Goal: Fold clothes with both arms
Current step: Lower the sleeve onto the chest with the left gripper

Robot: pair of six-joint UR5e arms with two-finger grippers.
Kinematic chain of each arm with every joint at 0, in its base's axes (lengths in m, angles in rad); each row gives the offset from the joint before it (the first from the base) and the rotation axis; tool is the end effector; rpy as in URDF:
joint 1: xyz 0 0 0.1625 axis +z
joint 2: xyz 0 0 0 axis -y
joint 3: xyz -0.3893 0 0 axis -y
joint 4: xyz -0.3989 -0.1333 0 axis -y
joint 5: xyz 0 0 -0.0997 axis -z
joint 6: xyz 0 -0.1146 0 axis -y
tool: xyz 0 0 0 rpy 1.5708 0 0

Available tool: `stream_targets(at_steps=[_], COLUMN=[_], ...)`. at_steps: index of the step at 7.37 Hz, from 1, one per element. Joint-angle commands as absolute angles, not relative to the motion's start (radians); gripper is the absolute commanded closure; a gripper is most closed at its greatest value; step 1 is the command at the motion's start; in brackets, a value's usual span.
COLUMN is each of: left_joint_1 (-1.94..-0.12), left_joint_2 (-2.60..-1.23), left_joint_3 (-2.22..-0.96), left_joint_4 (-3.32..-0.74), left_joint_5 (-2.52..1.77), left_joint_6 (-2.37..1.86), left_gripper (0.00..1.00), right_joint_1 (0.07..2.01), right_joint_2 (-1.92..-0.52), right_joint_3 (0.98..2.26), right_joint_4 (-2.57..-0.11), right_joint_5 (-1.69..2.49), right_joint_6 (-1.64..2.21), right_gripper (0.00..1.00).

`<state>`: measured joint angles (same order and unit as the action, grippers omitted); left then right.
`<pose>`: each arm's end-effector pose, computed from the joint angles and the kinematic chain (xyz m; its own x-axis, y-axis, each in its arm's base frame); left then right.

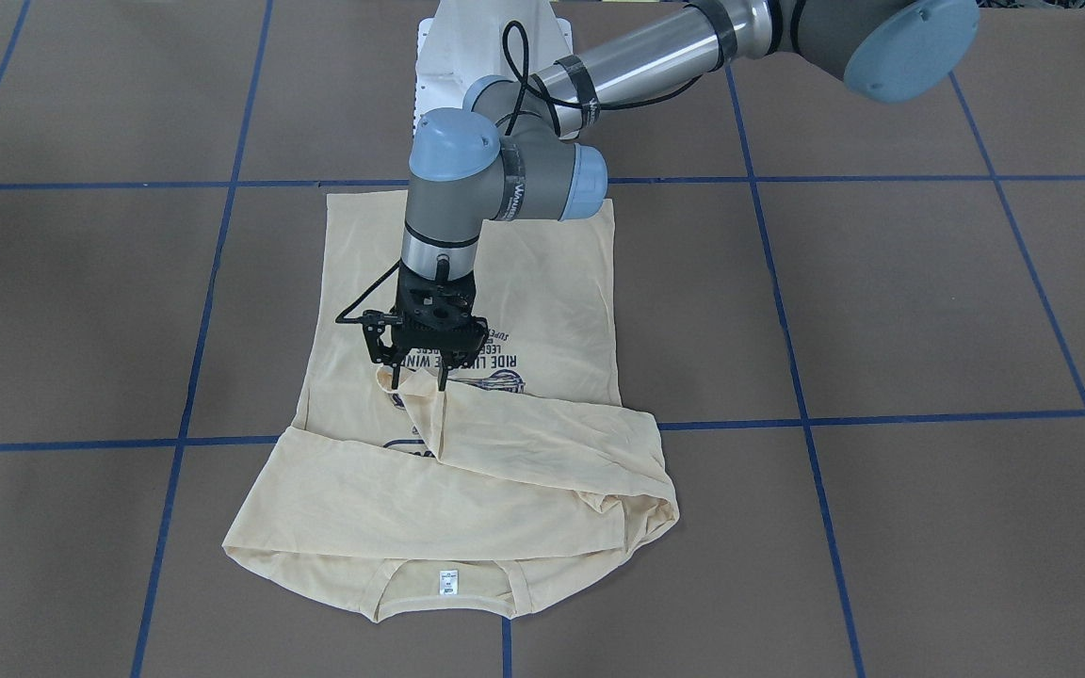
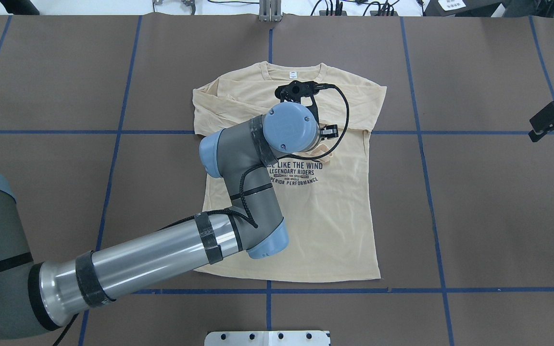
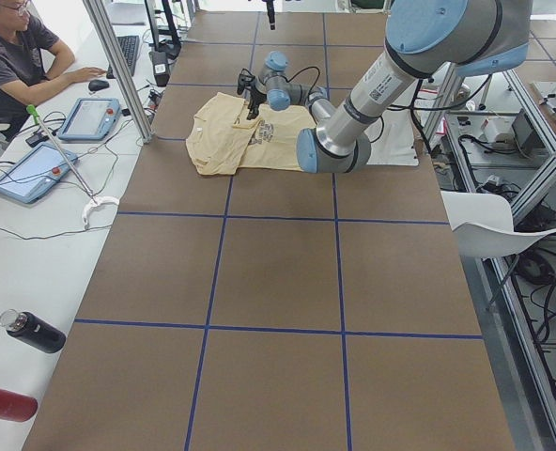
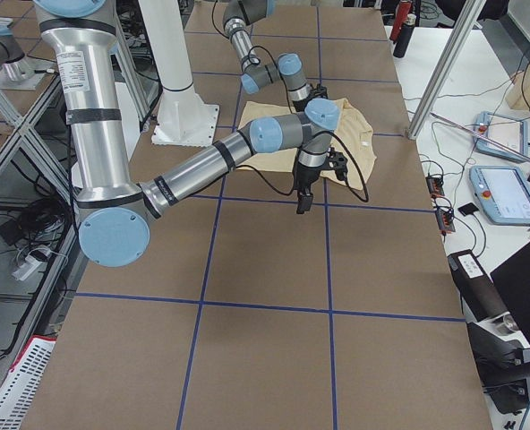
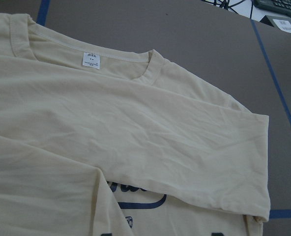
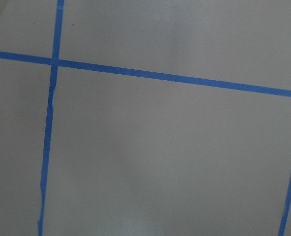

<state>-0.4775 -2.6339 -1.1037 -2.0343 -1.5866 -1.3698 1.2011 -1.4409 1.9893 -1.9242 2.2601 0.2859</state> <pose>0.6670 -0.4932 0.0970 0.5151 -0.0418 -0.8561 0.3515 0.9213 0.1665 -0.1264 -0.4934 0.4080 0.7476 -0.1198 0.6533 0.1497 0.9887 0.0099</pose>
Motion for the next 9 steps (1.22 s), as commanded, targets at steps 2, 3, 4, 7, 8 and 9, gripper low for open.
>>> stream_targets(at_steps=[2, 3, 4, 7, 8, 9], left_joint_1=[-0.515, -0.517, -0.517, -0.515, -0.515, -0.517], left_joint_2=[-2.638, -2.638, -2.638, -2.637, -2.637, -2.637], left_joint_3=[-1.112, -1.112, -1.114, -1.106, -1.103, -1.088], left_joint_4=[-1.962, -1.967, -1.976, -1.997, -1.999, -2.008], left_joint_5=[-1.738, -1.752, -1.753, -1.752, -1.752, -1.752], left_joint_6=[-1.495, -1.521, -1.531, -1.549, -1.549, -1.549], left_gripper=[0.41, 0.41, 0.43, 0.43, 0.43, 0.43], right_joint_1=[1.201, 1.201, 1.201, 1.201, 1.201, 1.201], right_joint_2=[-1.439, -1.439, -1.437, -1.437, -1.437, -1.437], right_joint_3=[1.977, 1.977, 1.977, 1.977, 1.977, 1.977], right_joint_4=[-1.924, -1.924, -1.924, -1.924, -1.924, -1.924], right_joint_5=[2.258, 2.257, 2.256, 2.255, 2.255, 2.255], right_joint_6=[0.278, 0.276, 0.276, 0.276, 0.278, 0.278], right_gripper=[0.0, 0.0, 0.0, 0.0, 0.0, 0.0])
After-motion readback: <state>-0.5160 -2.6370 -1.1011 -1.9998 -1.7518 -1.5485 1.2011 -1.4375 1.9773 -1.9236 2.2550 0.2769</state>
